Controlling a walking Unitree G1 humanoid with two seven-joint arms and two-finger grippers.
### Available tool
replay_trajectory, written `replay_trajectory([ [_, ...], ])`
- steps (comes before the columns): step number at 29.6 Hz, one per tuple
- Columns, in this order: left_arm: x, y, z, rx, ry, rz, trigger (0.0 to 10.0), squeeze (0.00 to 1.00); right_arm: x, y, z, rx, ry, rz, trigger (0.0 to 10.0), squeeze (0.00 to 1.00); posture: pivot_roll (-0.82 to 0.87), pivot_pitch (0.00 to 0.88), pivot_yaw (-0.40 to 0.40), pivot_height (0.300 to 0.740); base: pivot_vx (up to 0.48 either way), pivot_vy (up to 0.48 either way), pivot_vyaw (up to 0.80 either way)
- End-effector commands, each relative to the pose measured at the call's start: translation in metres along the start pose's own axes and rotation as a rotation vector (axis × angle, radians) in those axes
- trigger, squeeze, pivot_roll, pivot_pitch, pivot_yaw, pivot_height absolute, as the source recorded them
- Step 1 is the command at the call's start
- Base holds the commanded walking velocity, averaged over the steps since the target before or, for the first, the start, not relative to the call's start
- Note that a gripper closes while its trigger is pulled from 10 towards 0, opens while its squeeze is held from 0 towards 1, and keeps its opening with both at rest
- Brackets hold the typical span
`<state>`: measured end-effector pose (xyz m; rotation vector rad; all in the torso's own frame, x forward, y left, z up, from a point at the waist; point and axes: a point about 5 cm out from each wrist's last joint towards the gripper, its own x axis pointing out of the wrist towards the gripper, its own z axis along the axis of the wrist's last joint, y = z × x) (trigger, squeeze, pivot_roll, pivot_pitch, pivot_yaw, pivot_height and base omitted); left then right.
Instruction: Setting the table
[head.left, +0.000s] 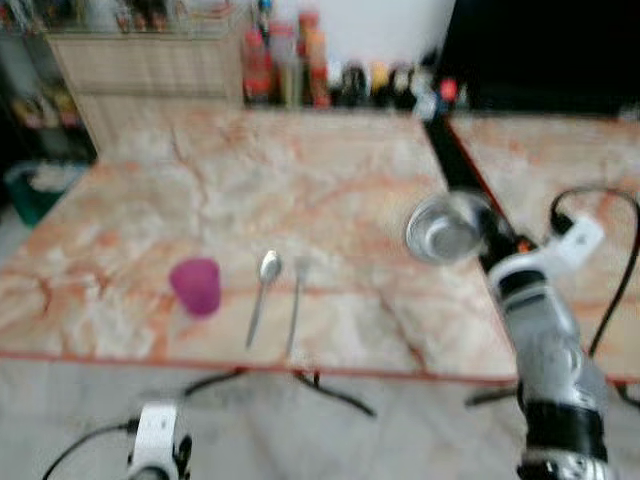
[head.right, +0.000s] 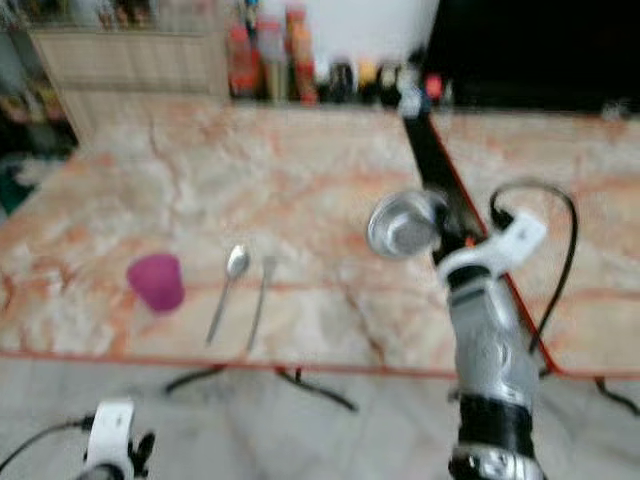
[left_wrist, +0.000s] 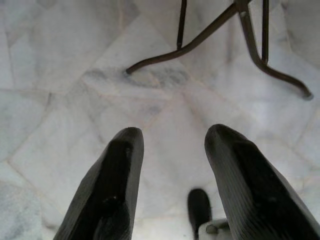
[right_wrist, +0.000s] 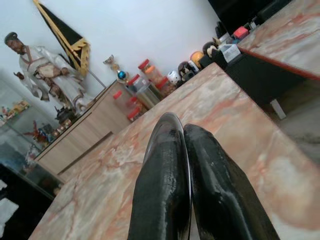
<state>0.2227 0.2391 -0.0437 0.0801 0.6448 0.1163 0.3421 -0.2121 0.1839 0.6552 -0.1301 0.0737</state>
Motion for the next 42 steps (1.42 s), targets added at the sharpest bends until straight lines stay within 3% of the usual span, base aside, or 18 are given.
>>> replay_trajectory([
  [1, -0.001, -0.001, -0.003, -0.001, 0.009, 0.002, 10.0, 0.0, -0.002, -0.002, 0.009, -0.034, -0.031, -0.011, 10.0, 0.0, -0.02, 0.082, -0.02, 0.74, 0.0, -0.461, 0.0],
  [42, 0.001, -0.002, 0.002, -0.001, -0.002, 0.0, 10.0, 0.0, -0.013, -0.011, 0.011, -0.039, -0.031, -0.042, 10.0, 0.0, -0.04, 0.069, -0.014, 0.74, 0.0, -0.44, 0.0],
])
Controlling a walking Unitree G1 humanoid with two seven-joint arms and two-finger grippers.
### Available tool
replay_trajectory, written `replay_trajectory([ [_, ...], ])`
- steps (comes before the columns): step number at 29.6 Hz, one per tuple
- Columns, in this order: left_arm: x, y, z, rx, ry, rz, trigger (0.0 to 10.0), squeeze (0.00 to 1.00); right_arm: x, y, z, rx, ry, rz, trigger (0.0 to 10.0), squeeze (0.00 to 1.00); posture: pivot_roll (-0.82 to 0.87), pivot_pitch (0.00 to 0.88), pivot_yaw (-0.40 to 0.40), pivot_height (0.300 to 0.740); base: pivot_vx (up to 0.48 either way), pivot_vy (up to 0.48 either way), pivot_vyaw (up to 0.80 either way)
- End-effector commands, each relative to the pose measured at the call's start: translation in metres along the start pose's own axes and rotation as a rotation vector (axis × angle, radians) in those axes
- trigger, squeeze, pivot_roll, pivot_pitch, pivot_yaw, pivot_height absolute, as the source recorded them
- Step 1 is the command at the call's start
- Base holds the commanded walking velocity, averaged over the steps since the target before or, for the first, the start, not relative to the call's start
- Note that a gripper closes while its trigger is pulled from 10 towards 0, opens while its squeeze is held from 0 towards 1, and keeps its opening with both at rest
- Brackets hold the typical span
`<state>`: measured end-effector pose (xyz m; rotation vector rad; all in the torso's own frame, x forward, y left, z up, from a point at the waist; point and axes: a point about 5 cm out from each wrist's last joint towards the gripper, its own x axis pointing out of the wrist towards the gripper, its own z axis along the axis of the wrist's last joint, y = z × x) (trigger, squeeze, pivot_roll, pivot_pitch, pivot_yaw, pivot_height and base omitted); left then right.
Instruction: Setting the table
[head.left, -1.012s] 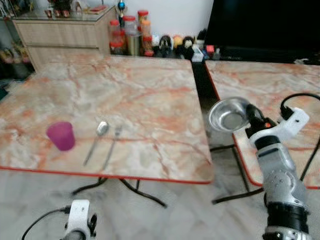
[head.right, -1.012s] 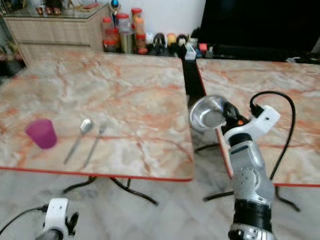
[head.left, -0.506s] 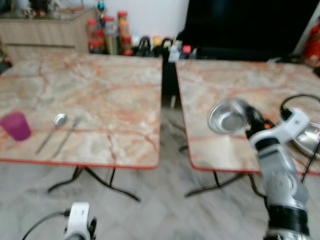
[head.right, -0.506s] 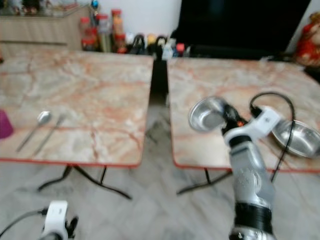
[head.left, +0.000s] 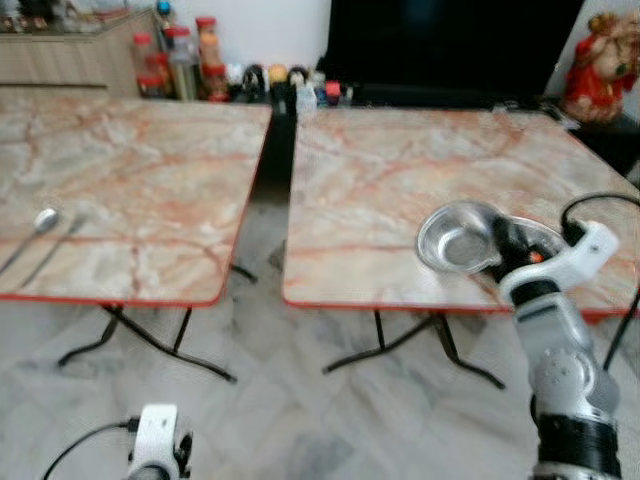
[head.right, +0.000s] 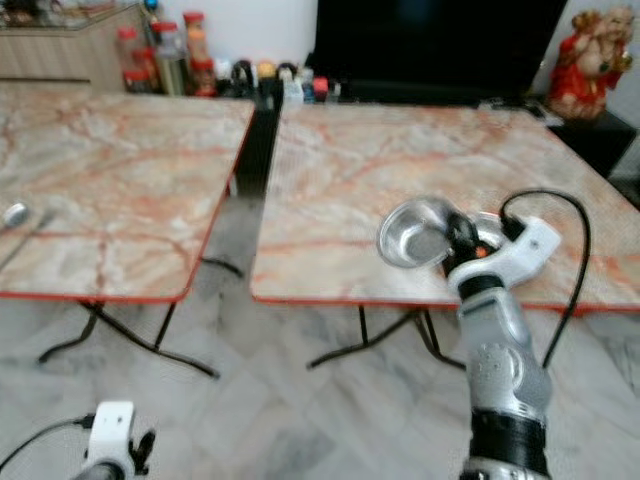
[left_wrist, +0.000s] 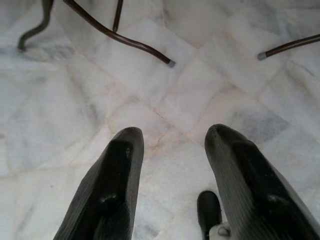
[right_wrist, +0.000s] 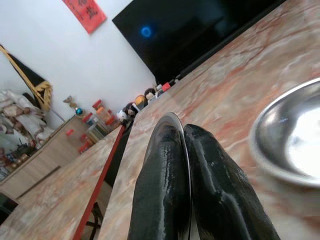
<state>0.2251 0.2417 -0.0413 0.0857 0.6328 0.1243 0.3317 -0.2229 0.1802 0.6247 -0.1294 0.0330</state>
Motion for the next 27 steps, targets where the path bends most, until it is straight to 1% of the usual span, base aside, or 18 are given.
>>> replay_trajectory([
  [1, 0.0005, -0.0044, -0.0009, -0.003, 0.01, -0.009, 10.0, 0.0, -0.0018, -0.0019, 0.0063, -0.006, -0.019, -0.008, 10.0, 0.0, -0.03, 0.068, -0.013, 0.74, 0.0, -0.251, 0.0],
  [14, 0.002, -0.0051, 0.0013, -0.017, 0.014, -0.01, 10.0, 0.0, -0.0055, -0.0049, 0.0055, -0.011, -0.017, -0.018, 10.0, 0.0, -0.04, 0.058, -0.008, 0.74, 0.0, -0.019, 0.0],
  [18, 0.0029, -0.0051, 0.0053, -0.041, -0.009, -0.005, 10.0, 0.0, -0.0066, -0.0062, 0.0051, -0.013, -0.013, -0.021, 10.0, 0.0, -0.04, 0.053, -0.01, 0.74, 0.0, 0.0, 0.0],
  [21, 0.0034, -0.004, 0.0066, -0.039, -0.009, 0.0, 10.0, 0.0, -0.0077, -0.0083, 0.0039, -0.016, -0.007, -0.029, 10.0, 0.0, -0.04, 0.051, -0.009, 0.74, 0.0, 0.0, 0.0],
  [27, 0.0038, -0.0032, 0.0079, -0.036, -0.012, 0.003, 10.0, 0.0, -0.0065, -0.0067, 0.0026, -0.044, 0.0, -0.024, 10.0, 0.0, -0.04, 0.048, -0.008, 0.74, 0.286, 0.0, 0.0],
])
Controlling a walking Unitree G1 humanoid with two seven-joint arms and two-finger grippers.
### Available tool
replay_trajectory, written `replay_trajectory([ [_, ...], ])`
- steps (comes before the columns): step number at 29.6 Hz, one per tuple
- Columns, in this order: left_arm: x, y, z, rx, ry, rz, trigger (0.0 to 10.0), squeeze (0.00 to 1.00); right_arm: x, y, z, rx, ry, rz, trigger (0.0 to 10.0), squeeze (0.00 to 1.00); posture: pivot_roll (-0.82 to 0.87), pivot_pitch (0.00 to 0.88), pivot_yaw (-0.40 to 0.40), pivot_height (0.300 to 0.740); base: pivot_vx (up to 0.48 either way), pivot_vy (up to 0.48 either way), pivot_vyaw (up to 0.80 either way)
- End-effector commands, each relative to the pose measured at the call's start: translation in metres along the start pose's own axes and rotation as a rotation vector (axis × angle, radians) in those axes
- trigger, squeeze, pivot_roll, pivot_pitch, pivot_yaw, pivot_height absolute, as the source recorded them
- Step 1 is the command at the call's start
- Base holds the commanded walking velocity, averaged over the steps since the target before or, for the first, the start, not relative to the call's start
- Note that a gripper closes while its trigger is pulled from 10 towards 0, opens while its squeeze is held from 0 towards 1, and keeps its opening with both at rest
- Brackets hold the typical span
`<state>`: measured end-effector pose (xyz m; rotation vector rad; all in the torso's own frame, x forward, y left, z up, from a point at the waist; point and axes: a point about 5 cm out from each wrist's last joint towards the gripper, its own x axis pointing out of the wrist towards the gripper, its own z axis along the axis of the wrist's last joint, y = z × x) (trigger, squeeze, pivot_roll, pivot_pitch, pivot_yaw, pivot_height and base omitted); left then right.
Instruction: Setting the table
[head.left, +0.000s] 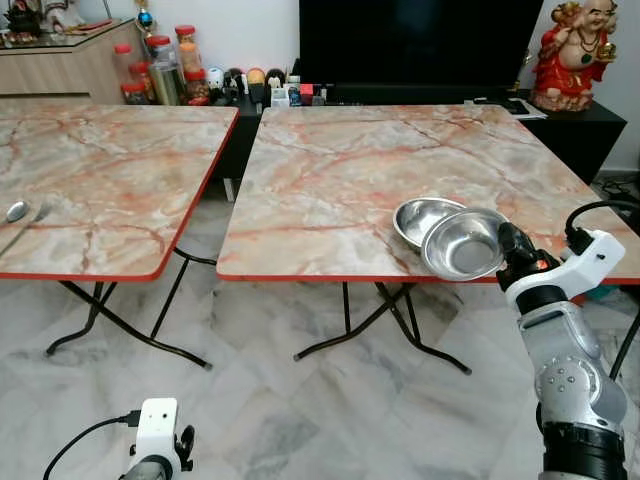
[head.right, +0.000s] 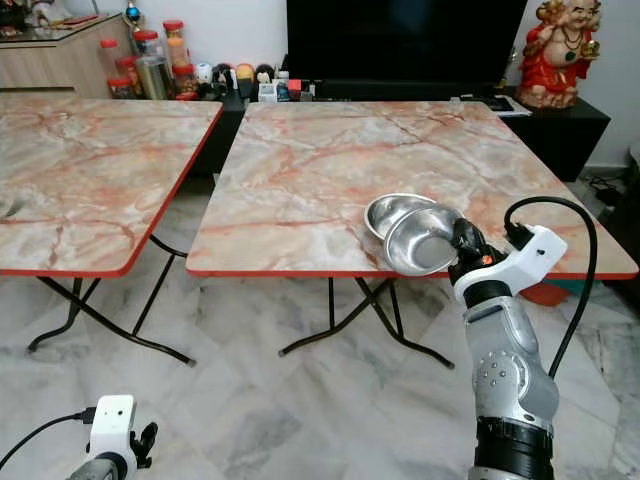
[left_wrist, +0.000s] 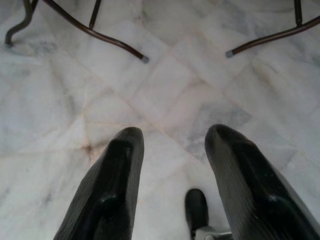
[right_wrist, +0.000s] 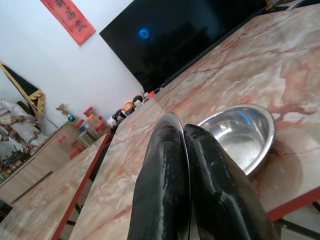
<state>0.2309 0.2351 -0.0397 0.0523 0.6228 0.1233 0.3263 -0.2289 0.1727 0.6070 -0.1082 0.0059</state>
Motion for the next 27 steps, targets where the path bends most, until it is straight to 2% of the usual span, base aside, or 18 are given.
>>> replay_trajectory([
  [1, 0.0011, 0.0036, 0.0033, -0.005, -0.004, 0.014, 10.0, 0.0, 0.0, 0.0021, 0.0044, -0.027, -0.011, 0.005, 10.0, 0.0, -0.04, 0.048, -0.008, 0.74, 0.304, 0.0, 0.0],
  [13, 0.0014, 0.0038, 0.0043, -0.004, -0.006, 0.013, 10.0, 0.0, 0.0015, 0.001, 0.0031, -0.017, -0.005, -0.005, 10.0, 0.0, -0.03, 0.047, -0.008, 0.74, 0.308, 0.0, 0.0],
  [22, 0.0013, 0.0035, 0.0038, 0.0, -0.004, 0.013, 10.0, 0.0, 0.0015, 0.0004, 0.0006, -0.042, 0.014, -0.005, 10.0, 0.0, -0.04, 0.046, -0.006, 0.74, 0.311, 0.0, 0.0],
  [27, 0.0014, 0.0034, 0.0039, 0.001, -0.002, 0.01, 10.0, 0.0, 0.0026, 0.0019, -0.0008, -0.042, 0.016, -0.002, 10.0, 0.0, -0.04, 0.041, -0.003, 0.74, 0.051, 0.0, 0.0],
])
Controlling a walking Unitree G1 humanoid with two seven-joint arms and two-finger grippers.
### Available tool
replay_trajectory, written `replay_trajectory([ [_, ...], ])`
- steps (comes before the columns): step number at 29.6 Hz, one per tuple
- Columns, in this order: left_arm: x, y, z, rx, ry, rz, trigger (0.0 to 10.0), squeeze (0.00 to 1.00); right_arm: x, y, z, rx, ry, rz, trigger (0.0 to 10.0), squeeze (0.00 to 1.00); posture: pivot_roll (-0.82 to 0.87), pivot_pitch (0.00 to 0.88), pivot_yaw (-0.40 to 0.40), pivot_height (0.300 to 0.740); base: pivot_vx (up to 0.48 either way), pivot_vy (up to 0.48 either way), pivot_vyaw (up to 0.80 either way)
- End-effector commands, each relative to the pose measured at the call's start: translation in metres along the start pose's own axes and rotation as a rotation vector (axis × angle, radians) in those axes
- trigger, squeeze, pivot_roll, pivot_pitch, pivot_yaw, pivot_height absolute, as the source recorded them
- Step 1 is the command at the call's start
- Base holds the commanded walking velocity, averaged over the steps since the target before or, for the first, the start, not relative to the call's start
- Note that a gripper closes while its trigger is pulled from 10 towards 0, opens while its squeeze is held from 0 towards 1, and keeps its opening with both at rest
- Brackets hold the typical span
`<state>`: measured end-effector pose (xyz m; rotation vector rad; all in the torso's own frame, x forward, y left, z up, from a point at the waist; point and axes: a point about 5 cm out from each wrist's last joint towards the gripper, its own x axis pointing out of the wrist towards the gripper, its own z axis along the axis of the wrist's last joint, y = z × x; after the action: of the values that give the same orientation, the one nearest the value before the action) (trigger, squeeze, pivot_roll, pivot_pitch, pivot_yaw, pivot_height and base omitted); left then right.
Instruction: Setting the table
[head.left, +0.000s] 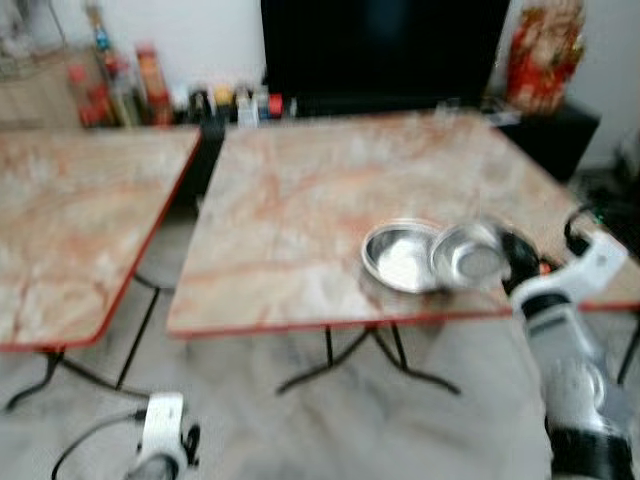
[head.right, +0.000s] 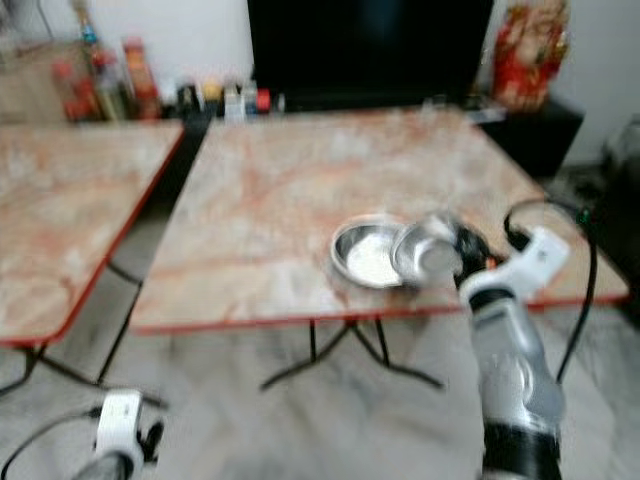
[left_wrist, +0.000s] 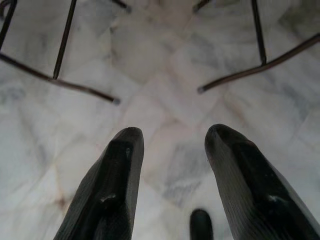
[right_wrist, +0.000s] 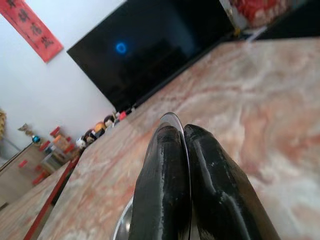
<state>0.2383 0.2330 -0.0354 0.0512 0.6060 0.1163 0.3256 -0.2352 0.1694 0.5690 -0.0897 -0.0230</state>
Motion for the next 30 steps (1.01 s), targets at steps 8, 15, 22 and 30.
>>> replay_trajectory([
  [8, -0.001, 0.004, -0.003, 0.0, 0.013, 0.012, 10.0, 0.0, 0.003, 0.009, 0.001, -0.027, 0.002, 0.037, 10.0, 0.0, -0.04, 0.021, -0.006, 0.74, 0.135, 0.0, 0.17],
  [15, 0.001, 0.005, 0.002, -0.004, 0.006, 0.02, 10.0, 0.0, 0.008, 0.01, -0.003, -0.012, 0.016, 0.028, 10.0, 0.0, -0.03, 0.0, -0.006, 0.74, 0.275, 0.0, 0.42],
  [22, 0.004, 0.005, 0.01, -0.01, -0.007, 0.023, 10.0, 0.0, 0.013, 0.009, 0.001, -0.012, 0.001, 0.021, 10.0, 0.0, -0.04, 0.0, 0.001, 0.74, 0.037, 0.0, 0.0],
  [30, 0.0, 0.015, 0.002, -0.007, 0.019, 0.041, 10.0, 0.0, -0.006, -0.008, 0.011, -0.043, -0.056, -0.041, 10.0, 0.0, -0.07, 0.0, 0.034, 0.74, 0.0, 0.0, 0.0],
])
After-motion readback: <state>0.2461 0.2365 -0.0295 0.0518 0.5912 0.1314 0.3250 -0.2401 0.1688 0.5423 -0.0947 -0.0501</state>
